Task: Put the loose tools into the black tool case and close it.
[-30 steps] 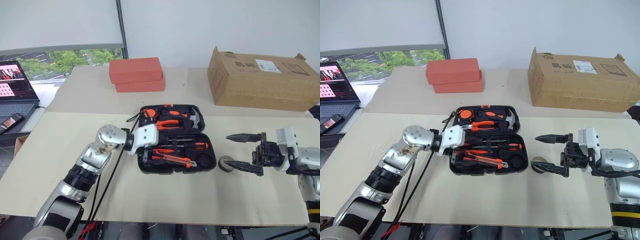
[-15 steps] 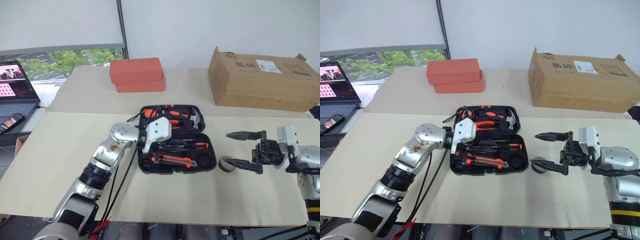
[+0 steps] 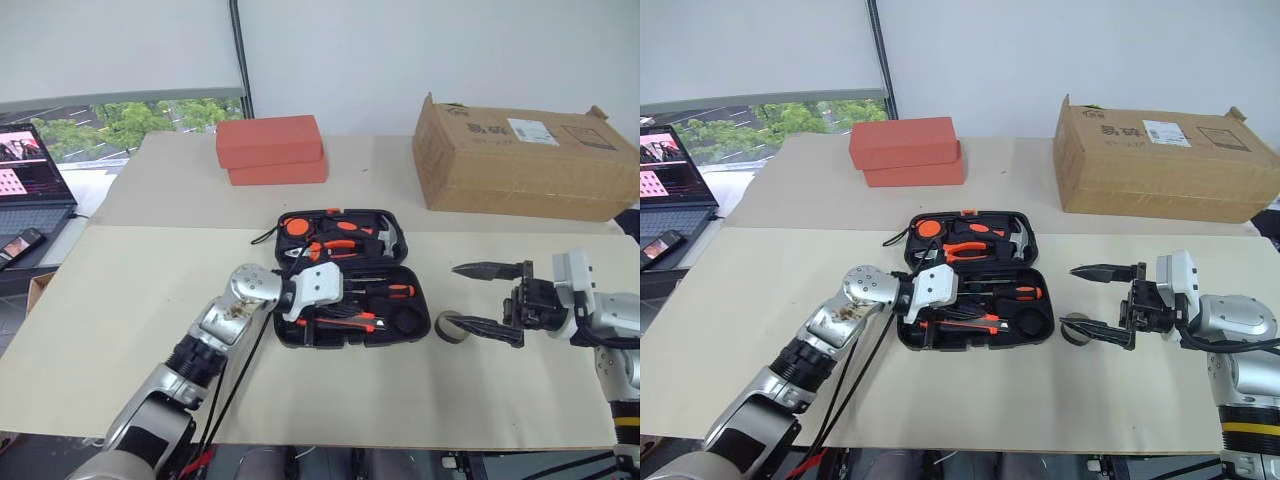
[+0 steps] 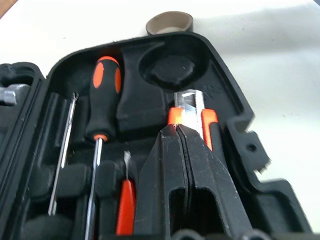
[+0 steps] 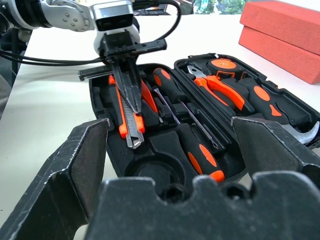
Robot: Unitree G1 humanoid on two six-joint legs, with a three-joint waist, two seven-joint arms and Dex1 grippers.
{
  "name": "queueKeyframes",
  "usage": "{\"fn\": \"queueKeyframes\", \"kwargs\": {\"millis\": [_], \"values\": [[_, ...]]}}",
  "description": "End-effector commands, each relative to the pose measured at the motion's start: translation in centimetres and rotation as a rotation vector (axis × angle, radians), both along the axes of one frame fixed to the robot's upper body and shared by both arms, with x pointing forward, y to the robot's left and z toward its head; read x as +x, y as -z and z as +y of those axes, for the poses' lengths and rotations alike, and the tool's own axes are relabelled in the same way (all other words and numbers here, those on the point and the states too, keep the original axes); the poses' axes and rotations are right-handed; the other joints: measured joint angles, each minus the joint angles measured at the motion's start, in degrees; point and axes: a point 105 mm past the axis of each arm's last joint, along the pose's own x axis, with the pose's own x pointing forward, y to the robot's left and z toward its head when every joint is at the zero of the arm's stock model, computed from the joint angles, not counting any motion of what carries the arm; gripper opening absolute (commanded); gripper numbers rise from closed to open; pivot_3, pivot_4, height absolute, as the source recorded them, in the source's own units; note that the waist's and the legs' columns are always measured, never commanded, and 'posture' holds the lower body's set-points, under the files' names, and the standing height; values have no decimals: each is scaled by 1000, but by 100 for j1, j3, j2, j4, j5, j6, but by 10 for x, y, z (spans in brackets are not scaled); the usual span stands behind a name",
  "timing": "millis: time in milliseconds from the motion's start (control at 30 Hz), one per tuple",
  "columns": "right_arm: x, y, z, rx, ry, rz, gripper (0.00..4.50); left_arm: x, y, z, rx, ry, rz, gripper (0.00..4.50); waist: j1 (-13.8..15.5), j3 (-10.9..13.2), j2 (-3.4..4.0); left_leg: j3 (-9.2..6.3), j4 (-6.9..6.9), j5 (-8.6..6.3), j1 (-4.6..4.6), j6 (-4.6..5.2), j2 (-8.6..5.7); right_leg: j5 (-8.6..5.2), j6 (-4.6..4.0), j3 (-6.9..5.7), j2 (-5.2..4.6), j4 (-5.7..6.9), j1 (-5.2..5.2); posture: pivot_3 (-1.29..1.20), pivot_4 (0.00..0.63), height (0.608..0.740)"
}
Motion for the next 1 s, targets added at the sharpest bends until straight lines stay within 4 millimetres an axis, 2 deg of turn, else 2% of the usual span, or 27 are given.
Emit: {"fn": "queueKeyframes", "kwargs": {"millis": [33, 267, 433, 500, 667, 800, 1000], "values": [[-1, -15, 0, 10, -9, -61, 4500, -1, -3, 6, -13, -33, -5, 47, 4, 0, 0, 0, 0, 0, 0, 0, 0, 0, 0, 0, -1, 0, 0, 0, 150, 712], [0, -15, 2, 10, -20, -57, 4500, 4, -5, 3, -36, -79, -42, 47, 13, 0, 0, -1, 1, -4, -1, 7, 0, 0, 0, -2, -3, 1, 1, 0, 150, 712], [2, -16, 3, 8, -24, -59, 4500, 11, -34, -5, -209, -113, -60, 47, 13, 0, -1, 0, 1, -4, -2, 7, -1, 0, 0, -2, -4, 2, 1, 0, 150, 712], [2, -17, 4, 8, -26, -60, 4500, 6, -40, -3, -245, -76, -42, 47, 10, 0, 0, 0, 1, -2, -4, 3, 0, 0, 0, -2, -4, 2, -1, 0, 150, 712], [3, -18, 4, 7, -29, -61, 4500, -4, -28, 9, -175, 4, -5, 47, 2, 0, 0, 0, 0, 4, 1, -7, 0, 0, 0, -2, 0, 2, 0, 0, 150, 712], [4, -18, 5, 11, -31, -61, 4500, 2, -8, 18, -70, -3, -4, 47, 11, 0, 0, 1, 1, 2, 0, -3, -2, 0, 0, -3, -5, 1, 3, 0, 150, 712], [3, -17, 4, 13, -30, -61, 4500, 4, 12, 21, 9, 16, 19, 47, 20, 0, 0, 0, 1, 0, -2, -1, -2, 0, 0, -7, -5, 1, 2, 0, 150, 712]]}}
